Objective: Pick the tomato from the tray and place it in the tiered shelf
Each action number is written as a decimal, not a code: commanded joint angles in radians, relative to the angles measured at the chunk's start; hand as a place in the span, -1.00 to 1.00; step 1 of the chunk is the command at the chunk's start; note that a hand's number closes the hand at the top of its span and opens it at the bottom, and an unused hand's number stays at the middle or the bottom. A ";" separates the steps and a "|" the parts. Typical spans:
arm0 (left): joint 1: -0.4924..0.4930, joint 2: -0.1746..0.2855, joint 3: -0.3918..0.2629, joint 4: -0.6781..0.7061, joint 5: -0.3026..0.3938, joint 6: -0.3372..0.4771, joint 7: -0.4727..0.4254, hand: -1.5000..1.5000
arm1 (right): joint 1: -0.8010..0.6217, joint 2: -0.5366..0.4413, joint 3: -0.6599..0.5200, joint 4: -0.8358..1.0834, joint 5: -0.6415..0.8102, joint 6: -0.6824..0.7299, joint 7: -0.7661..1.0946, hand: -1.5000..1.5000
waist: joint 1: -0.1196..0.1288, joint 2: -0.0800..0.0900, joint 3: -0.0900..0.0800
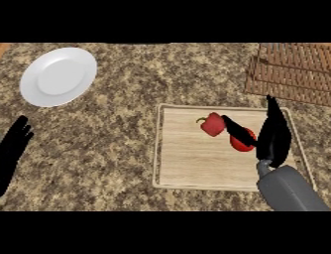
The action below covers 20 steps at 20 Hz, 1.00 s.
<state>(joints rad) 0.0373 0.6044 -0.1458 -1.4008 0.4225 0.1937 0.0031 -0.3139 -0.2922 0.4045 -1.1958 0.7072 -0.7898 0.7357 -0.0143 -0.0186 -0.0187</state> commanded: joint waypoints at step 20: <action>-0.048 -0.021 0.015 0.041 -0.014 -0.025 0.008 0.00 | -0.252 0.046 0.106 -0.148 0.046 1.020 0.729 -1.00 | 0.002 0.013 0.016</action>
<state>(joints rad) 0.0185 0.5722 -0.1462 -1.3755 0.4062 0.1870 0.0017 -0.5236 -0.2693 0.5286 -1.3271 0.7613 0.0539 1.2274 -0.0131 -0.0113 -0.0047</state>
